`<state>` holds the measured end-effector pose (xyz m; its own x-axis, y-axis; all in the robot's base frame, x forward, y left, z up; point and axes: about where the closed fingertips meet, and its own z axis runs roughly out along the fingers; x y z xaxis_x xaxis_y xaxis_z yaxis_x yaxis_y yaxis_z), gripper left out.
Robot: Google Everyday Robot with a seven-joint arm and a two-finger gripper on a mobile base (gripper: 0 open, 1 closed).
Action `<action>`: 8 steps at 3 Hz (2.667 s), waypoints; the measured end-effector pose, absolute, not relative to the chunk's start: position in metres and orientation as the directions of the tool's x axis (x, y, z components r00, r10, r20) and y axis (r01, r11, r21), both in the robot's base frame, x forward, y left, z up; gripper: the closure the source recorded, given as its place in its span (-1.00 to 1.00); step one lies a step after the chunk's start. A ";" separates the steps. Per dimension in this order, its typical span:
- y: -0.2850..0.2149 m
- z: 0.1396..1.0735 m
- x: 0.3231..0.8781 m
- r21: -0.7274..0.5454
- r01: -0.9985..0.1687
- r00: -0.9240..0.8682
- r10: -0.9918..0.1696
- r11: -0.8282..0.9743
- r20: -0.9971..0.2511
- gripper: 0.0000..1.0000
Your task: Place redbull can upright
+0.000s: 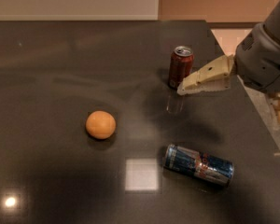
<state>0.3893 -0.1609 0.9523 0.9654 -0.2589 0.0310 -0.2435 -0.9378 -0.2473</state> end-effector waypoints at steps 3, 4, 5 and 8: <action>-0.124 0.912 0.371 -0.155 0.321 0.946 0.324 -0.934 0.009 -1.00; -0.125 0.899 0.359 -0.109 0.504 0.862 0.507 -0.857 -0.001 -1.00; -0.131 0.887 0.350 -0.051 0.643 0.765 0.644 -0.764 -0.004 -1.00; -0.159 0.857 0.334 0.013 0.869 0.495 0.868 -0.495 -0.038 -1.00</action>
Offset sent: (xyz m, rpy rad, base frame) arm -0.0270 0.0325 -0.0519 -0.1329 0.1059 0.7206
